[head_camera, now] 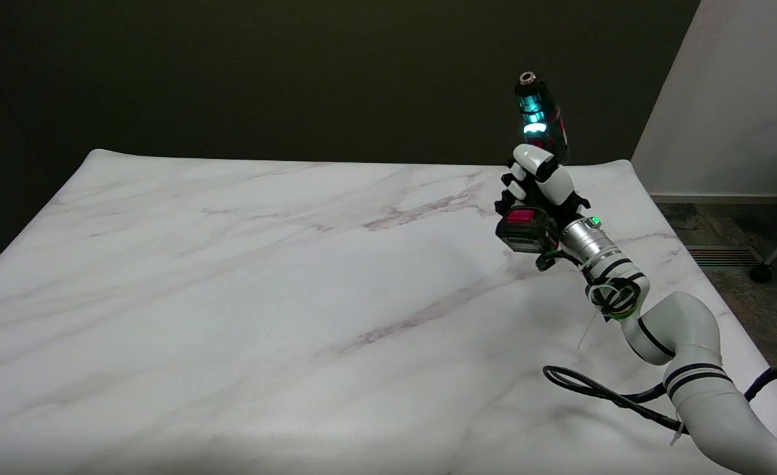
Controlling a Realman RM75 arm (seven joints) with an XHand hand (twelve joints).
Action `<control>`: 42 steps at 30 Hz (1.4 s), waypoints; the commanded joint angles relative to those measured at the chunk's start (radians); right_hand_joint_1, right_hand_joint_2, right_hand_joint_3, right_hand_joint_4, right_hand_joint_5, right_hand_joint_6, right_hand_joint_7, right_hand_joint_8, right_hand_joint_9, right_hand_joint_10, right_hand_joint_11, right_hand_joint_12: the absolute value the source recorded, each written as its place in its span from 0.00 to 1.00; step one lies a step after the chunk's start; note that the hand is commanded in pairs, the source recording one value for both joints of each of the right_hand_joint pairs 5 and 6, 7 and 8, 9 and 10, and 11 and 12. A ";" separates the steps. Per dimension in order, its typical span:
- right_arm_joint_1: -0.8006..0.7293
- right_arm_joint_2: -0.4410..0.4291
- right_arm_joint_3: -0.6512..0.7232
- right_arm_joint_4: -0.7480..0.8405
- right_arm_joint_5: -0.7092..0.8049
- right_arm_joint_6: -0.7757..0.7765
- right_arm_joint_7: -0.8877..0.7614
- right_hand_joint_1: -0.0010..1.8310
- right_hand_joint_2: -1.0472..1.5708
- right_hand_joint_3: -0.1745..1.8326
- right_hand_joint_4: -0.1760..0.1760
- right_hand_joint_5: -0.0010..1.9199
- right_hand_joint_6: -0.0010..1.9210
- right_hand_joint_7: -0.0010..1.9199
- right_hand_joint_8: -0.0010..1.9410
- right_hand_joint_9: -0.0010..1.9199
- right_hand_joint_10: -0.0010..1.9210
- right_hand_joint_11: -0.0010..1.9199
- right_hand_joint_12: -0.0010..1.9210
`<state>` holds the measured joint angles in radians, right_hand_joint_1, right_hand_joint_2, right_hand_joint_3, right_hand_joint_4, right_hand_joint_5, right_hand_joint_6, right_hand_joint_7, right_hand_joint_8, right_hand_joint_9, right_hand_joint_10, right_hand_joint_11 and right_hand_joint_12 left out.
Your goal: Turn on the power screwdriver.
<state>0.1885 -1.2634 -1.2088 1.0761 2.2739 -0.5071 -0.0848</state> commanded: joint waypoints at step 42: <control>-0.113 -0.057 0.194 0.281 -0.341 -0.002 -0.001 0.44 0.88 0.86 0.56 1.00 1.00 1.00 0.99 1.00 1.00 1.00 1.00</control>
<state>0.1497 -1.2800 -1.1405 1.1640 2.1954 -0.5234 -0.0853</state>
